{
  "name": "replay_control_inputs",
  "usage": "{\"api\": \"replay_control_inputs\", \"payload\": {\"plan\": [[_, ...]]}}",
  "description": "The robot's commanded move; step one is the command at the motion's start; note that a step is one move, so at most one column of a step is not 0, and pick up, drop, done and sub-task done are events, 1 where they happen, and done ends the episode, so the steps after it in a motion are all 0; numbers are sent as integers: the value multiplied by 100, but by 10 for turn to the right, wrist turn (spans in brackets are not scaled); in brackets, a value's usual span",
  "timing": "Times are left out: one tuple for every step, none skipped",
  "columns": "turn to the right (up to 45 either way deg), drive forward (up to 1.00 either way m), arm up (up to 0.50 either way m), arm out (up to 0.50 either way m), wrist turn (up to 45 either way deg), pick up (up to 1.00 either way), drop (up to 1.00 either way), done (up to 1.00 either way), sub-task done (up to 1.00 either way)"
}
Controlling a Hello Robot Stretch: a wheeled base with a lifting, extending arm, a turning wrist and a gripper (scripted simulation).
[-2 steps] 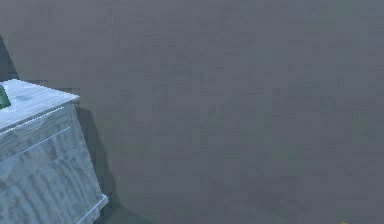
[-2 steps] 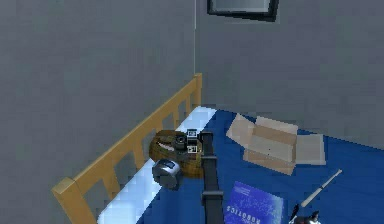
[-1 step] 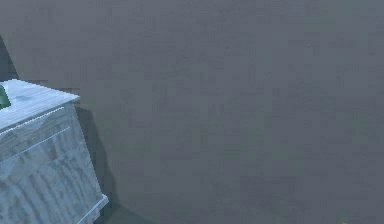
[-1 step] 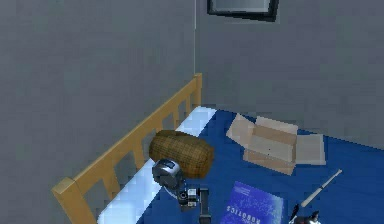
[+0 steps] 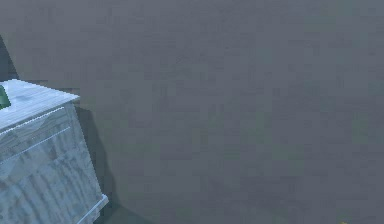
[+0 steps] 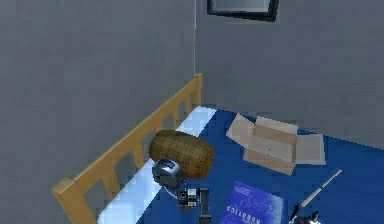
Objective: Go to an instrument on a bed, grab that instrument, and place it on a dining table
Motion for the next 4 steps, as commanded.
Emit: {"api": "replay_control_inputs", "payload": {"plan": [[0, 0, 10, 0, 0, 0, 0, 0, 0], [0, 0, 48, 0, 0, 0, 0, 0, 0], [0, 0, 0, 0, -450, 0, 0, 0, 0], [0, 0, 0, 0, -450, 0, 0, 0, 0]]}}
